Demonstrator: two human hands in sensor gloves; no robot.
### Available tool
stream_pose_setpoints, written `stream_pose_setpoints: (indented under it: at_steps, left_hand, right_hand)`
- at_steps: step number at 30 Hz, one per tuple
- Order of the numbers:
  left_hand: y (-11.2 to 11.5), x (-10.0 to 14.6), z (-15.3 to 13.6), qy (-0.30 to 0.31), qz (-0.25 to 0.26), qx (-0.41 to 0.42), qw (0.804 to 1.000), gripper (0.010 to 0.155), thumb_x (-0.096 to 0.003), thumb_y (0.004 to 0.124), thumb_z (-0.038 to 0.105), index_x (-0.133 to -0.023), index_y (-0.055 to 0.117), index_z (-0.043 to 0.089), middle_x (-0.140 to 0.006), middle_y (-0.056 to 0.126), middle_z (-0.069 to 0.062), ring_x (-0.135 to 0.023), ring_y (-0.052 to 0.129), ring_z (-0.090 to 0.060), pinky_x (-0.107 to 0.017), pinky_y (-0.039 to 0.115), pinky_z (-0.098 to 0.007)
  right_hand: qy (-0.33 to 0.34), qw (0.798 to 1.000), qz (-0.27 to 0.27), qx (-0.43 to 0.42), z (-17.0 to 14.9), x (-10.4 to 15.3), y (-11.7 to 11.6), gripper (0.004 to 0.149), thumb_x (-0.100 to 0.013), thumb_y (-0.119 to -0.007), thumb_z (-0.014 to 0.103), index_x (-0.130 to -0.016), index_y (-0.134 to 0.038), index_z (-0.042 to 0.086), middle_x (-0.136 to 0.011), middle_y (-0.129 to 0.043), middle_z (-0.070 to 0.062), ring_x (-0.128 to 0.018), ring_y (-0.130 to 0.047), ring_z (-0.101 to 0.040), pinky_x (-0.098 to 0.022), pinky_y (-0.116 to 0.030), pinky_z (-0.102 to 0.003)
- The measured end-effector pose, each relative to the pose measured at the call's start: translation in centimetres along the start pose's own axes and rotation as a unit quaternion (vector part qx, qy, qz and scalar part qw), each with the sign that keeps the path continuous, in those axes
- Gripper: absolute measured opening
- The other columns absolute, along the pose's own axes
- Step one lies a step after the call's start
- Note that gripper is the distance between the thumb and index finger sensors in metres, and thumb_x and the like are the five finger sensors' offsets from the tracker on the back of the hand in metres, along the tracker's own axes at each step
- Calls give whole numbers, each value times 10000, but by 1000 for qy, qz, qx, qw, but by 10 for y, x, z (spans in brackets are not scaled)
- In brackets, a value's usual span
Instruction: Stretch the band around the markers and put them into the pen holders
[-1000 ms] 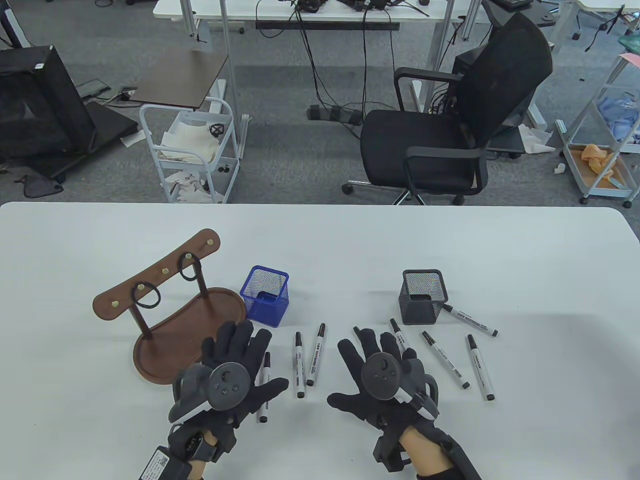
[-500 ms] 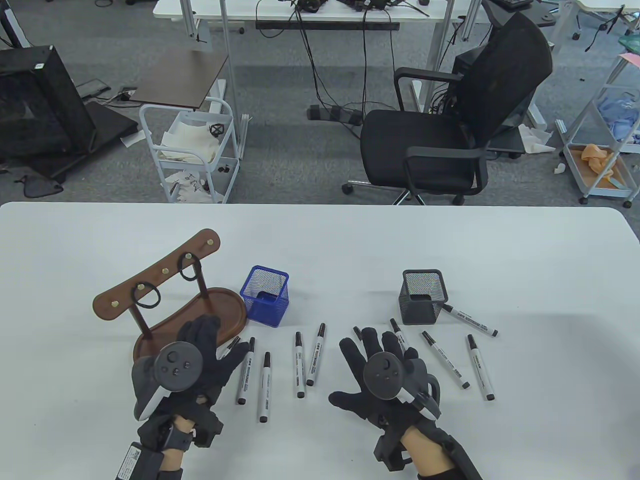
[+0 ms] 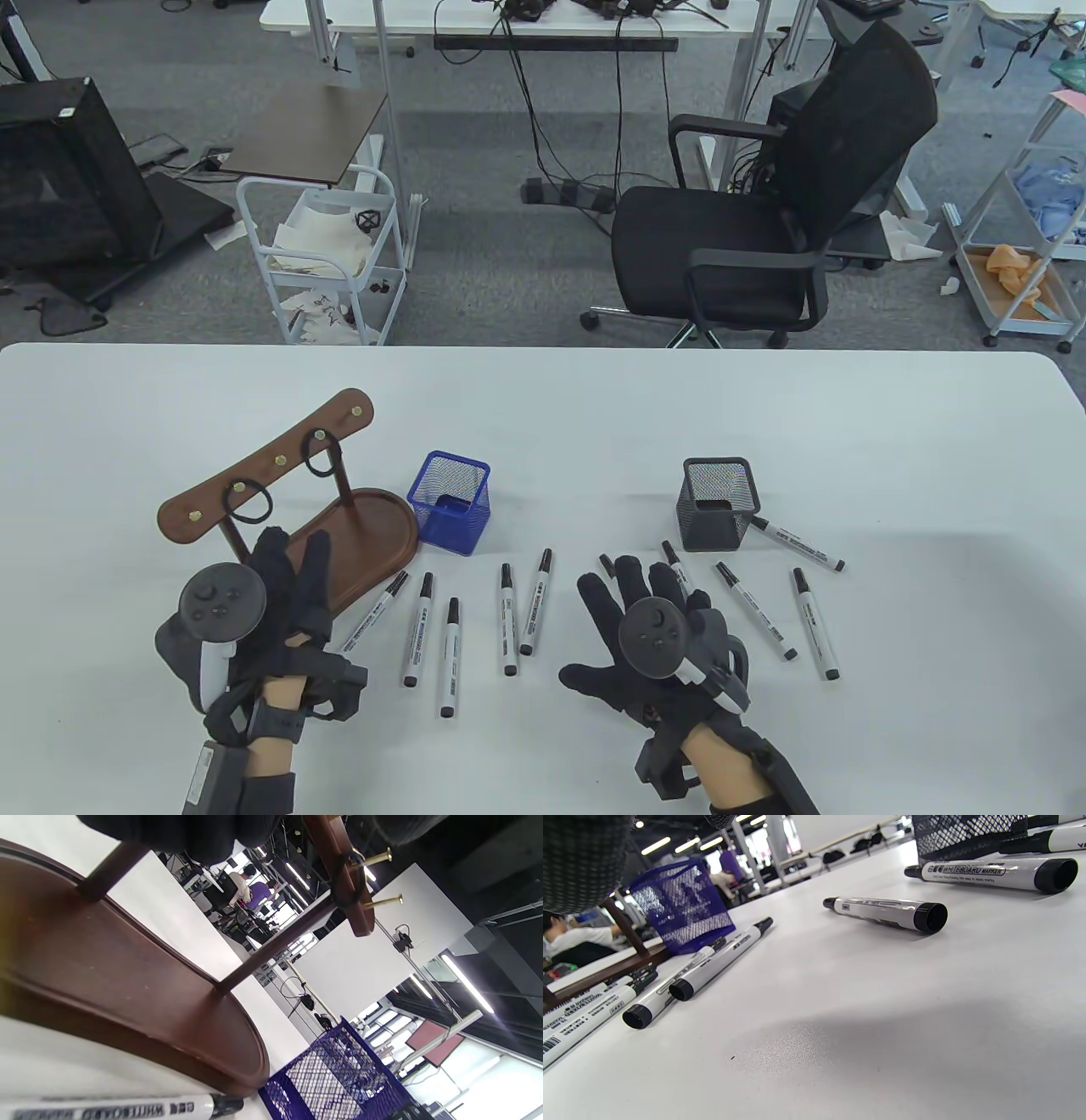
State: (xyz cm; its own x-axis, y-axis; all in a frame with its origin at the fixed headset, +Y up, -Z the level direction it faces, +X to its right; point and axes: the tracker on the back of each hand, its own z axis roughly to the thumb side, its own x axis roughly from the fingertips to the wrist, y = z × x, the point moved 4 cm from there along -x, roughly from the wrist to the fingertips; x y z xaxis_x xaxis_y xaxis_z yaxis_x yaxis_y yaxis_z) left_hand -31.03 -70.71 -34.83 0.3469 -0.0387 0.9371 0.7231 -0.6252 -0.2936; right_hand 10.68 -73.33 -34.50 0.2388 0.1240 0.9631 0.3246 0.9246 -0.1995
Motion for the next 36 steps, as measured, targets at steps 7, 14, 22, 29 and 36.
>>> stream_pose_setpoints:
  at_steps: [7,14,22,29,36]
  left_hand:
    - [-6,-13,-11,-32,9,63,997,842,-621,512,558,-1108,300,-95,-1155,425,-427,-1021,437,-673,-710,488,-743]
    - [-8,-22,-17,-47,22,108,993,782,-630,511,515,-1106,318,-75,-1149,486,-386,-1022,510,-632,-712,538,-713]
    - [-10,-27,-22,-53,36,149,987,655,-640,535,459,-1088,422,-5,-1113,643,-286,-1001,668,-535,-702,629,-656]
    - [-15,-27,-22,-46,52,178,982,470,-647,553,371,-1021,531,87,-1061,751,-185,-972,762,-452,-698,671,-619]
    - [-19,-25,-12,-36,52,167,984,463,-639,579,371,-985,590,63,-1000,831,-166,-926,833,-421,-673,711,-608]
  right_hand:
    - [0,1000,-1,-1,0,0,1,947,-348,-841,697,-1117,-363,417,-1308,-198,-52,-1167,-127,-463,-737,-201,-789]
    - [0,1000,-1,-3,-1,0,1,941,-351,-843,693,-1115,-370,417,-1308,-202,-51,-1169,-134,-461,-738,-203,-789]
    - [0,1000,1,-4,-1,1,1,939,-350,-845,690,-1114,-374,416,-1307,-211,-54,-1170,-146,-460,-738,-208,-788]
    - [-1,1000,0,-4,-1,1,2,935,-352,-845,688,-1114,-378,414,-1306,-215,-53,-1171,-152,-460,-739,-210,-788]
    - [-2,1000,-1,-3,-2,1,3,932,-352,-846,685,-1114,-382,413,-1307,-220,-54,-1171,-159,-459,-737,-211,-789]
